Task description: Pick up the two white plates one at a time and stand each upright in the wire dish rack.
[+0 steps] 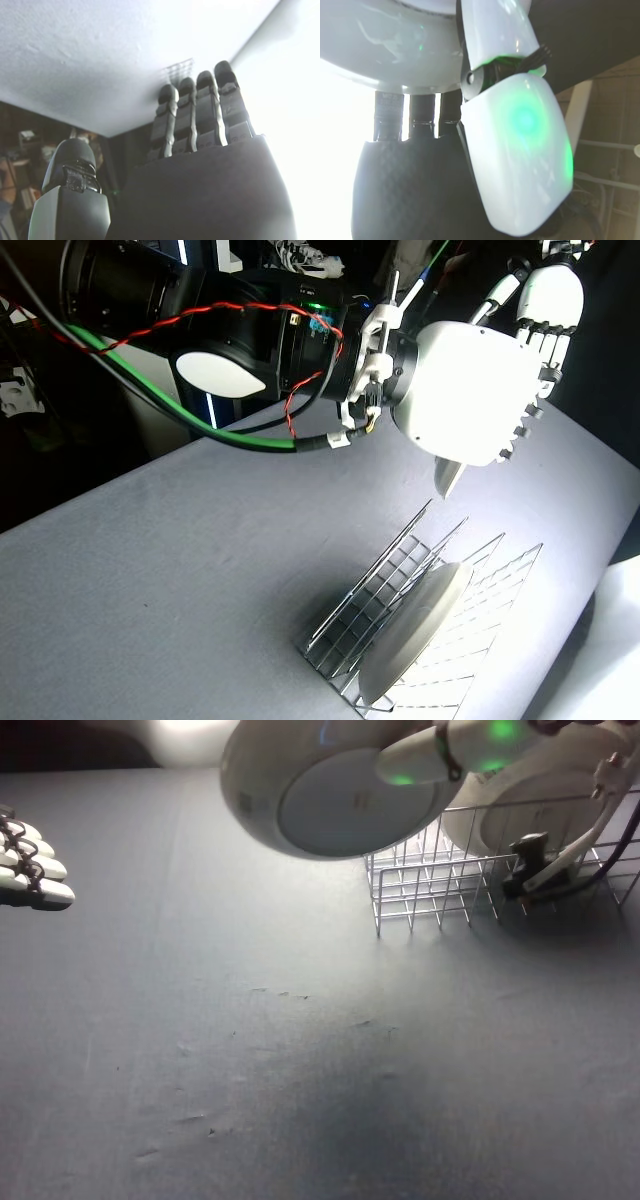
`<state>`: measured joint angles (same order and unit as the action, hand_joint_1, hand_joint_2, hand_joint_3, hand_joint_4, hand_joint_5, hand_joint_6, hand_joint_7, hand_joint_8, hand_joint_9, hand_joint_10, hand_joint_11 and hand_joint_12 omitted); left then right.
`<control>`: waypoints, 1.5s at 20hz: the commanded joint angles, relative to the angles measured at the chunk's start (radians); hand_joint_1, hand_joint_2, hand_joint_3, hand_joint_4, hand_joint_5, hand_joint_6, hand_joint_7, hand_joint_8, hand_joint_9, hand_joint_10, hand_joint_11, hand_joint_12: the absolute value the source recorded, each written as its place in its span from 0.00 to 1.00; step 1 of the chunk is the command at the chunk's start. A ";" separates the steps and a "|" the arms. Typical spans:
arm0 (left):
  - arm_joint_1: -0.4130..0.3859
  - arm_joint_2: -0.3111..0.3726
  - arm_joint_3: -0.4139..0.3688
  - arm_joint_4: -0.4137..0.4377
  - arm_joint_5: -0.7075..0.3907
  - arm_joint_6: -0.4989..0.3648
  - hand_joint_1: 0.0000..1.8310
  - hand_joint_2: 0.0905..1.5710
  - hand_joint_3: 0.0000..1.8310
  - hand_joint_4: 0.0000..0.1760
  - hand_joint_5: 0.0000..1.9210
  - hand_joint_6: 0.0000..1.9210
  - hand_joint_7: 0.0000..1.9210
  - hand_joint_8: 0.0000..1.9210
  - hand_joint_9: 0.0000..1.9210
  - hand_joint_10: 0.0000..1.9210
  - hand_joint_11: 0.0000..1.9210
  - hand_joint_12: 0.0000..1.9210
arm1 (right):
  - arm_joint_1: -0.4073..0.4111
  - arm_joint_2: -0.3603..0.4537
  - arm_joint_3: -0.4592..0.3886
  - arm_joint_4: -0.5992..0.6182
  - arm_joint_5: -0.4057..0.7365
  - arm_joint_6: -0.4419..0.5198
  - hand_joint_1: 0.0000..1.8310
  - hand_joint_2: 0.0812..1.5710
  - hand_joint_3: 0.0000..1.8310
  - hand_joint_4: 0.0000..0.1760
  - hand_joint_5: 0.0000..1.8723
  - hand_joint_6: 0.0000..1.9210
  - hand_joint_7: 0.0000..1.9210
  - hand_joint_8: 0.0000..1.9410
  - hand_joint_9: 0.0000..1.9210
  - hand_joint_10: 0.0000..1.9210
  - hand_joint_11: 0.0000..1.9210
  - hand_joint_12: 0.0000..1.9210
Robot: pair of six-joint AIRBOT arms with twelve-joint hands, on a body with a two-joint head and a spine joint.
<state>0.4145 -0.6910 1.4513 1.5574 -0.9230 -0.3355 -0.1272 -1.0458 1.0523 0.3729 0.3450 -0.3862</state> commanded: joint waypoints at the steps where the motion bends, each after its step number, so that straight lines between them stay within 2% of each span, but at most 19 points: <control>1: -0.015 0.003 0.003 -0.067 -0.019 -0.002 0.00 0.72 0.00 0.00 0.07 0.00 0.05 0.00 0.03 0.00 0.00 0.10 | 0.013 0.012 0.003 0.008 0.140 0.023 0.82 0.65 0.00 0.00 0.55 0.41 0.55 0.38 0.56 0.42 0.50 0.70; 4: -0.033 0.003 0.003 -0.065 -0.024 -0.002 0.00 0.72 0.00 0.00 0.07 0.00 0.06 0.00 0.04 0.00 0.00 0.11 | -0.004 0.024 0.014 0.007 0.140 0.021 0.82 0.64 0.00 0.00 0.57 0.38 0.56 0.36 0.58 0.40 0.52 0.69; 5: -0.032 0.002 0.002 -0.060 -0.023 -0.002 0.00 0.72 0.00 0.00 0.06 0.00 0.04 0.00 0.02 0.00 0.00 0.06 | -0.011 0.026 0.020 0.007 0.140 0.018 0.82 0.64 0.00 0.00 0.56 0.40 0.56 0.37 0.57 0.41 0.53 0.68; 11: -0.044 0.000 -0.009 -0.048 -0.018 -0.002 0.00 0.73 0.00 0.00 0.07 0.00 0.06 0.00 0.04 0.00 0.00 0.13 | -0.063 0.025 0.058 0.005 0.146 0.013 0.82 0.65 0.00 0.00 0.56 0.40 0.55 0.39 0.56 0.42 0.52 0.69; 12: -0.045 -0.002 -0.009 -0.048 -0.018 -0.002 0.00 0.72 0.00 0.00 0.05 0.00 0.03 0.00 0.02 0.00 0.00 0.07 | -0.072 0.024 0.064 0.001 0.147 0.013 0.82 0.64 0.00 0.00 0.56 0.39 0.56 0.37 0.57 0.40 0.53 0.68; 13: -0.047 -0.004 -0.011 -0.048 -0.017 -0.002 0.00 0.73 0.00 0.00 0.06 0.00 0.04 0.00 0.03 0.00 0.00 0.08 | -0.082 0.019 0.076 -0.006 0.148 0.013 0.77 0.65 0.00 0.00 0.56 0.42 0.57 0.40 0.58 0.44 0.55 0.56; 14: -0.048 -0.004 -0.017 -0.048 -0.016 -0.002 0.00 0.73 0.00 0.00 0.06 0.00 0.04 0.00 0.02 0.00 0.00 0.06 | -0.093 0.010 0.092 -0.017 0.153 0.013 0.76 0.65 0.00 0.00 0.55 0.44 0.56 0.42 0.57 0.47 0.55 0.52; 15: -0.048 -0.004 -0.021 -0.045 -0.015 -0.002 0.00 0.73 0.00 0.00 0.06 0.00 0.04 0.00 0.02 0.00 0.00 0.06 | -0.097 0.005 0.102 -0.018 0.153 0.013 0.76 0.65 0.00 0.00 0.55 0.44 0.56 0.42 0.57 0.47 0.55 0.52; 16: -0.048 -0.004 -0.030 -0.041 -0.011 -0.002 0.00 0.73 0.00 0.00 0.08 0.00 0.06 0.00 0.05 0.00 0.00 0.14 | -0.104 -0.006 0.124 -0.023 0.153 0.013 0.76 0.65 0.00 0.00 0.55 0.45 0.55 0.42 0.57 0.46 0.56 0.49; 18: -0.050 -0.004 -0.039 -0.041 -0.009 -0.002 0.00 0.73 0.00 0.00 0.07 0.00 0.05 0.00 0.04 0.00 0.00 0.11 | -0.110 -0.025 0.159 -0.032 0.153 0.013 0.76 0.65 0.00 0.00 0.56 0.43 0.57 0.40 0.58 0.46 0.57 0.49; 19: -0.052 -0.004 -0.040 -0.041 -0.009 -0.002 0.00 0.73 0.00 0.00 0.07 0.00 0.05 0.00 0.03 0.00 0.00 0.10 | -0.111 -0.032 0.171 -0.036 0.153 0.013 0.76 0.65 0.00 0.00 0.56 0.43 0.57 0.39 0.58 0.46 0.58 0.49; 20: -0.053 -0.004 -0.040 -0.041 -0.009 -0.002 0.00 0.73 0.00 0.00 0.09 0.00 0.06 0.00 0.05 0.00 0.00 0.15 | -0.114 -0.039 0.181 -0.046 0.153 0.013 0.76 0.65 0.00 0.00 0.56 0.43 0.57 0.40 0.58 0.46 0.57 0.49; 21: -0.053 -0.004 -0.040 -0.040 -0.009 -0.002 0.00 0.73 0.00 0.00 0.07 0.00 0.05 0.00 0.03 0.00 0.00 0.11 | -0.117 -0.044 0.187 -0.050 0.154 0.013 0.76 0.65 0.00 0.00 0.55 0.44 0.56 0.41 0.57 0.47 0.57 0.49; 22: -0.053 -0.005 -0.040 -0.040 -0.009 -0.002 0.00 0.73 0.00 0.00 0.08 0.00 0.06 0.00 0.04 0.00 0.00 0.12 | -0.121 -0.051 0.196 -0.064 0.155 0.013 0.81 0.65 0.00 0.00 0.54 0.44 0.55 0.39 0.56 0.43 0.54 0.64; 23: -0.053 -0.006 -0.040 -0.039 -0.009 -0.002 0.00 0.72 0.00 0.00 0.07 0.00 0.05 0.00 0.04 0.00 0.00 0.11 | -0.124 -0.053 0.199 -0.072 0.155 0.013 0.82 0.65 0.00 0.00 0.54 0.44 0.55 0.39 0.56 0.42 0.53 0.67; 25: -0.053 -0.007 -0.040 -0.037 -0.009 -0.002 0.00 0.73 0.00 0.00 0.07 0.00 0.04 0.00 0.03 0.00 0.00 0.08 | -0.130 -0.056 0.201 -0.083 0.155 0.013 0.82 0.64 0.00 0.00 0.55 0.42 0.55 0.38 0.57 0.42 0.53 0.68; 26: -0.053 -0.008 -0.040 -0.036 -0.009 -0.002 0.00 0.72 0.00 0.00 0.08 0.00 0.06 0.00 0.05 0.00 0.00 0.14 | -0.135 -0.057 0.203 -0.098 0.155 0.012 0.82 0.65 0.00 0.00 0.55 0.43 0.54 0.40 0.56 0.43 0.52 0.69; 28: -0.053 -0.009 -0.041 -0.036 -0.008 -0.002 0.00 0.73 0.00 0.00 0.06 0.00 0.04 0.00 0.02 0.00 0.00 0.07 | -0.146 -0.058 0.203 -0.119 0.155 0.010 0.82 0.65 0.00 0.00 0.54 0.45 0.53 0.41 0.56 0.43 0.53 0.68; 30: -0.053 -0.010 -0.043 -0.036 -0.006 -0.002 0.00 0.73 0.00 0.00 0.08 0.00 0.06 0.00 0.05 0.00 0.00 0.12 | -0.160 -0.058 0.206 -0.143 0.156 0.005 0.82 0.65 0.00 0.00 0.54 0.42 0.53 0.41 0.56 0.43 0.53 0.69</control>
<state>0.3740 -0.7071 1.4071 1.5894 -0.9157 -0.3359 -0.3031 -1.1118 1.2533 0.2142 0.3614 -0.3954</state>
